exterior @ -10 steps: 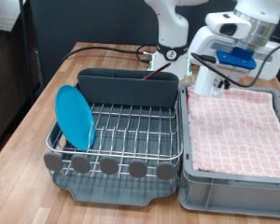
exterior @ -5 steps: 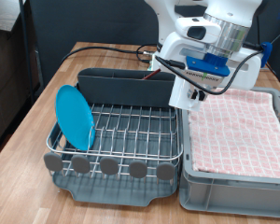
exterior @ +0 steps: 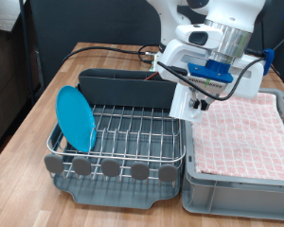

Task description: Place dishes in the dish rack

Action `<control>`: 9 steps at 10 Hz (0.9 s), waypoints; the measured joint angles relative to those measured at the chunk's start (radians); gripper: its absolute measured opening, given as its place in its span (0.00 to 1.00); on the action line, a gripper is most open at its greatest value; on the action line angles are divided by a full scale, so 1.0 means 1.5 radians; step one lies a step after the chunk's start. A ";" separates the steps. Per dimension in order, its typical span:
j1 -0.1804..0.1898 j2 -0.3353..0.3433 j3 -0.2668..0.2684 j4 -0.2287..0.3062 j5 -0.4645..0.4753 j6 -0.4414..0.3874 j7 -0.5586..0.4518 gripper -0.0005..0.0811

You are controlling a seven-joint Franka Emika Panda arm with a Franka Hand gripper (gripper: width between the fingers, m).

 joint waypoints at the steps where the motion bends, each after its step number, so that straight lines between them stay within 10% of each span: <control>1: 0.000 0.011 -0.006 0.009 -0.014 0.012 0.011 0.09; 9: -0.017 0.093 -0.009 0.139 0.086 -0.034 -0.076 0.09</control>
